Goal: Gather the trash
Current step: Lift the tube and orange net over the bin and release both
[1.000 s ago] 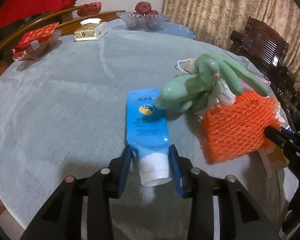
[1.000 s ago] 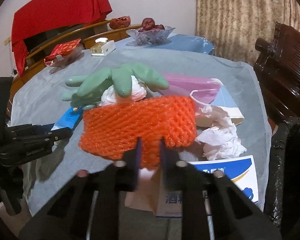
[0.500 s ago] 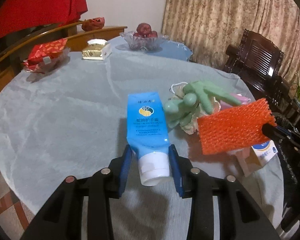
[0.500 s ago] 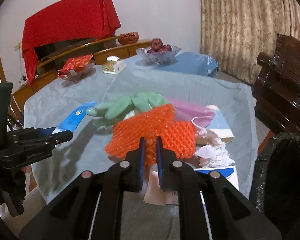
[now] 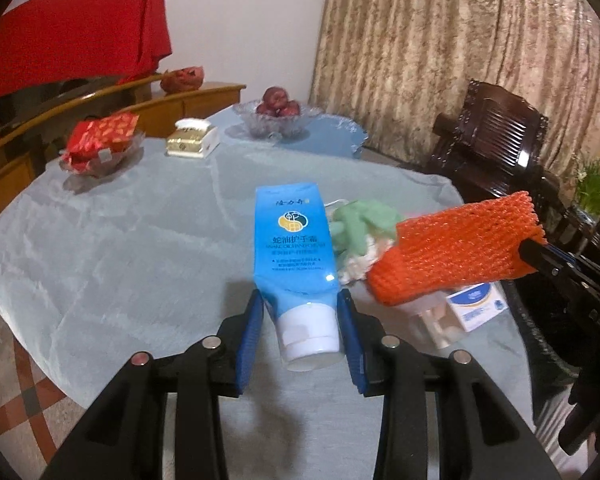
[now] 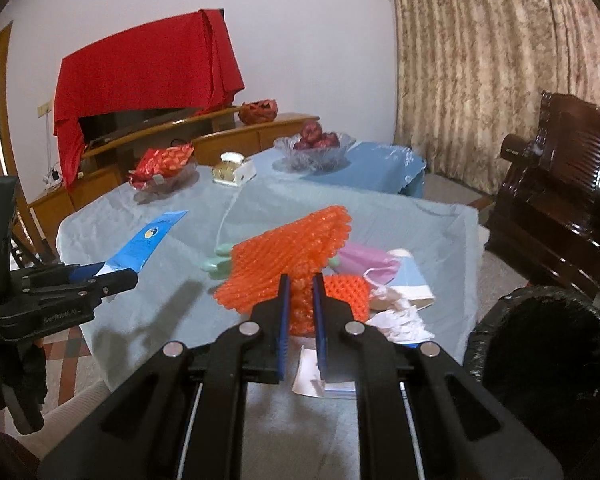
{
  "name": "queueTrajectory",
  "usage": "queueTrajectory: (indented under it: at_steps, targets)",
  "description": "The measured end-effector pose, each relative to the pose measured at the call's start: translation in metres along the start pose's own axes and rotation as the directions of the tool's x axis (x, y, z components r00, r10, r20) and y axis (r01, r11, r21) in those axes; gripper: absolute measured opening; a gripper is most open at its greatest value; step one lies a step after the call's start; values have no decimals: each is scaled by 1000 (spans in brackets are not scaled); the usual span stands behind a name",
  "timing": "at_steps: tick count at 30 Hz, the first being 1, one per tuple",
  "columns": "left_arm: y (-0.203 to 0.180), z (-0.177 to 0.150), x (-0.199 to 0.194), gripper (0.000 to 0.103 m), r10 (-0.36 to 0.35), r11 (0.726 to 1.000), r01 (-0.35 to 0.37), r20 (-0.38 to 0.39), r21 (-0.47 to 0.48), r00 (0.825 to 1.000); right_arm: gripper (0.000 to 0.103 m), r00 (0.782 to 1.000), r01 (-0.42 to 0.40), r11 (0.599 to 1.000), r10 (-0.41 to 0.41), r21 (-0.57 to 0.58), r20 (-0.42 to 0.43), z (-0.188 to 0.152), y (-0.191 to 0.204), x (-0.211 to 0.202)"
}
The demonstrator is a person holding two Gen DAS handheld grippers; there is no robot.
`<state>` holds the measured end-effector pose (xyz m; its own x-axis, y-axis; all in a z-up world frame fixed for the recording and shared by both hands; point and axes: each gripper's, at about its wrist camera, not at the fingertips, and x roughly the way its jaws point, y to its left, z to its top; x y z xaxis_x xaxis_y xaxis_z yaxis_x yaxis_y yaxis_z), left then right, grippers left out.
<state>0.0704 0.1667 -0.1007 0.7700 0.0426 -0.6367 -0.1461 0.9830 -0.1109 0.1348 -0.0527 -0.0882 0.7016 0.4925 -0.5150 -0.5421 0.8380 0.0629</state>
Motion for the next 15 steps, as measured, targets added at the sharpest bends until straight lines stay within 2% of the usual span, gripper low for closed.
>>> queueTrajectory:
  at_steps: [9,15]
  targets:
    - [-58,12,-9,38,-105,991,102,41,86,994,10,994,89,995,-91,36,55,1,-32,-44]
    - [-110,20,-2,37,-203,969,195,41,153,978,10,979,187,979,-193,84,70,-6,-74,-74]
